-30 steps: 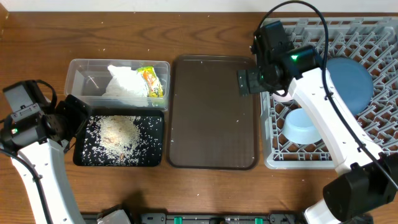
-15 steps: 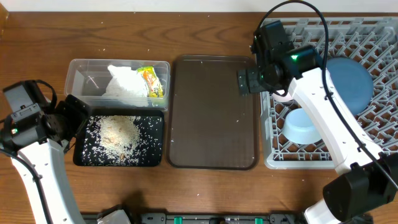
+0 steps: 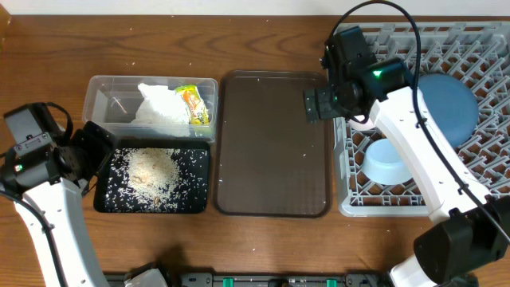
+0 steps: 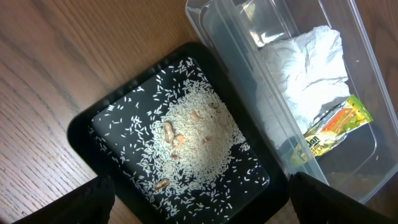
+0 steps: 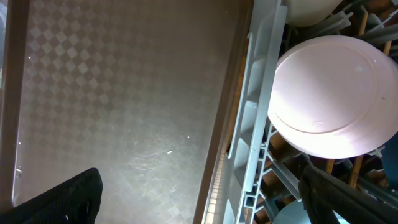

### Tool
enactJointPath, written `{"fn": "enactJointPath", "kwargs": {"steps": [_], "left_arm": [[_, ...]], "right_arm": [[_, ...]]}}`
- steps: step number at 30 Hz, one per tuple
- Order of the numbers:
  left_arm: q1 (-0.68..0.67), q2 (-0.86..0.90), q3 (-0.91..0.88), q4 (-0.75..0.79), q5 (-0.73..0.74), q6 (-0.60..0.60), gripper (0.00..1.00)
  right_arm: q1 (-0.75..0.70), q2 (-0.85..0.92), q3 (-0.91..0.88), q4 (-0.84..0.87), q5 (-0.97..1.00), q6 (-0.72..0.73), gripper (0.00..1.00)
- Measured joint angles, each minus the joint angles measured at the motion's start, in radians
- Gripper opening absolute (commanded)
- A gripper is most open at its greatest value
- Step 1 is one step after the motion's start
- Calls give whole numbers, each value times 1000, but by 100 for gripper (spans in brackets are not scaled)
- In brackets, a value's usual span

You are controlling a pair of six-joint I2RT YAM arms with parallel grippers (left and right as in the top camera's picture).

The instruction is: Sort waste into correct bins and load items into the dishwasher rack

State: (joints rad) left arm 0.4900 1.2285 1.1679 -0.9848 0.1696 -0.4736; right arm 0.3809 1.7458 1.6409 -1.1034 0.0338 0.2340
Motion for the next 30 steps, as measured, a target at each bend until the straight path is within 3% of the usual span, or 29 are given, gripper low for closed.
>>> {"fn": "enactJointPath", "kwargs": {"steps": [13, 22, 30], "left_arm": [[0, 0, 0, 0, 0, 0, 92], [0, 0, 0, 0, 0, 0, 92], [0, 0, 0, 0, 0, 0, 92]], "right_arm": [[0, 0, 0, 32, 11, 0, 99], [16, -44, -2, 455, 35, -77, 99], [36, -358, -4, 674, 34, -235, 99]]}}
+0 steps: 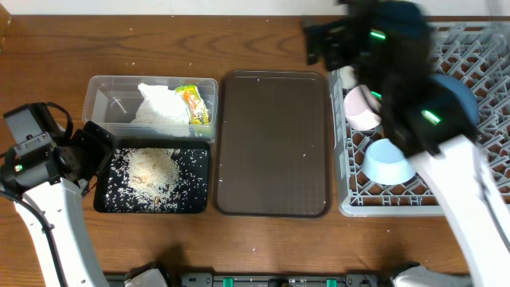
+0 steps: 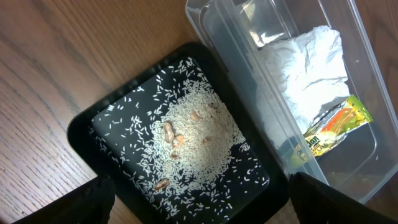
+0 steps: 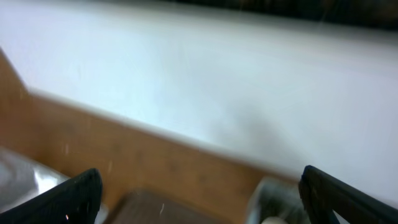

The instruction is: Sort waste into correct bins and load items into the dishwasher rack

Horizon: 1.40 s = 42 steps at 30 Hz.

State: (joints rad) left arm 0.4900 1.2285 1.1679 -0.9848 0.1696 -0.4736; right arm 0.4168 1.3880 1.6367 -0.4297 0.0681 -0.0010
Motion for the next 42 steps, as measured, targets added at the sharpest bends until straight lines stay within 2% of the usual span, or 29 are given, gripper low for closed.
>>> {"fn": "enactJointPath", "kwargs": {"steps": [3, 6, 10, 15, 23, 34, 38, 42], "left_arm": [[0, 0, 0, 0, 0, 0, 92], [0, 0, 0, 0, 0, 0, 92], [0, 0, 0, 0, 0, 0, 92], [0, 0, 0, 1, 0, 0, 92], [0, 0, 0, 0, 0, 0, 92], [0, 0, 0, 0, 0, 0, 92], [0, 0, 0, 0, 0, 0, 92], [0, 0, 0, 0, 0, 0, 92]], "right_arm": [[-32, -120, -24, 52, 0, -31, 99], [-92, -263, -148, 140, -2, -45, 99], [-172, -465, -422, 268, -24, -56, 99], [-249, -724, -760, 315, -46, -59, 99], [-344, -1153, -1139, 396, -54, -10, 99], [-386, -1361, -1524, 661, -121, 19, 99], [-386, -1373, -1599, 720, -124, 23, 99], [-387, -1373, -1630, 705, -105, 35, 99]]}}
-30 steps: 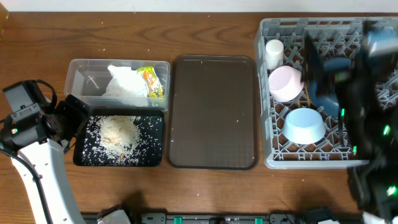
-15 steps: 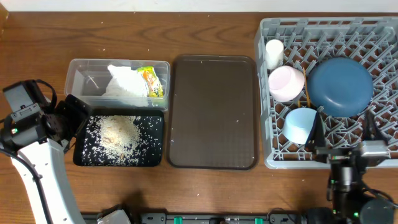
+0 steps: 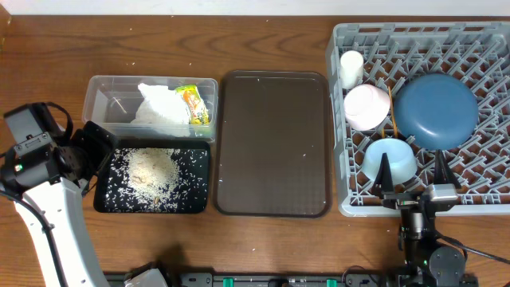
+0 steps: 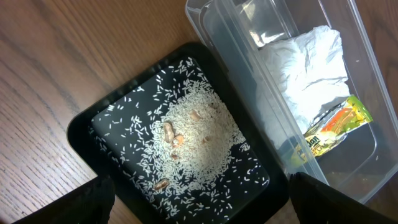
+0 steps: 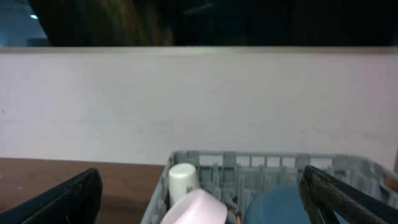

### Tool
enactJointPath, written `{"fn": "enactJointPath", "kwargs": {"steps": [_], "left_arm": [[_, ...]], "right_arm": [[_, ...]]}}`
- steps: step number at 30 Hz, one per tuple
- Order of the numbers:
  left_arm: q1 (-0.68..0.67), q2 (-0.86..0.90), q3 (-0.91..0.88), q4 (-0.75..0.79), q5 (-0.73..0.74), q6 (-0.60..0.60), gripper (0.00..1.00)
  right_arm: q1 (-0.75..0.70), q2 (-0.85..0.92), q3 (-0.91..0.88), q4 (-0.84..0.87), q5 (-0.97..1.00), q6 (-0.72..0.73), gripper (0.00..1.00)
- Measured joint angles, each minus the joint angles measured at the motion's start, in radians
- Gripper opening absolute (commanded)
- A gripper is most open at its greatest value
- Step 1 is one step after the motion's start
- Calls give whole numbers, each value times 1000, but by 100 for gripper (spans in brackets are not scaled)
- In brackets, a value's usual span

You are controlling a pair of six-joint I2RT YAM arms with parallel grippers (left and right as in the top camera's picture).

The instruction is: Sort waste into correct bins and load items into the dishwasher rack

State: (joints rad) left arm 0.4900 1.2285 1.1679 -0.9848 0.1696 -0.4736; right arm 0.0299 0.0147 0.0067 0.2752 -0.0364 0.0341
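The grey dishwasher rack (image 3: pixel 344 203) at the right holds a white cup (image 3: pixel 351 68), a pink bowl (image 3: pixel 366 106), a blue plate (image 3: pixel 436 110) and a light blue bowl (image 3: pixel 389 159). My right gripper (image 3: pixel 411 163) stands open at the rack's front edge with nothing between its fingers. It faces the back wall, over the cup (image 5: pixel 182 177) and pink bowl (image 5: pixel 196 210). My left gripper (image 3: pixel 100 155) is open and empty at the left edge of the black tray of rice and peanuts (image 4: pixel 186 146). The clear bin (image 4: pixel 348 37) holds a white tissue (image 4: pixel 305 68) and a yellow-green wrapper (image 4: pixel 333 127).
A brown serving tray (image 3: pixel 273 142) lies between the bins and the rack. The white back wall (image 5: pixel 199 99) fills most of the right wrist view. The clear bin (image 3: pixel 96 100) sits just behind the black tray (image 3: pixel 103 199).
My right arm was up over the rack's back left corner, blurred. Now it is low at the table's front, its open gripper at the rack's front edge. The left arm has not moved.
First my right gripper hung open over the seam between the brown tray and the rack, beside the pink bowl. Then it was raised, its camera on the back wall. Now it rests at the front of the rack. The left gripper stayed open by the black tray.
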Motion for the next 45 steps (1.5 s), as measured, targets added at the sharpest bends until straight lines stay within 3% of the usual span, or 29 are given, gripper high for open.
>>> {"fn": "enactJointPath", "kwargs": {"steps": [17, 26, 45], "left_arm": [[0, 0, 0, 0, 0, 0, 92], [0, 0, 0, 0, 0, 0, 92], [0, 0, 0, 0, 0, 0, 92]], "right_arm": [[0, -3, 0, -113, 98, 8, 99], [0, -2, 0, -337, 97, 8, 99], [-14, 1, 0, -340, 97, 8, 99]]}}
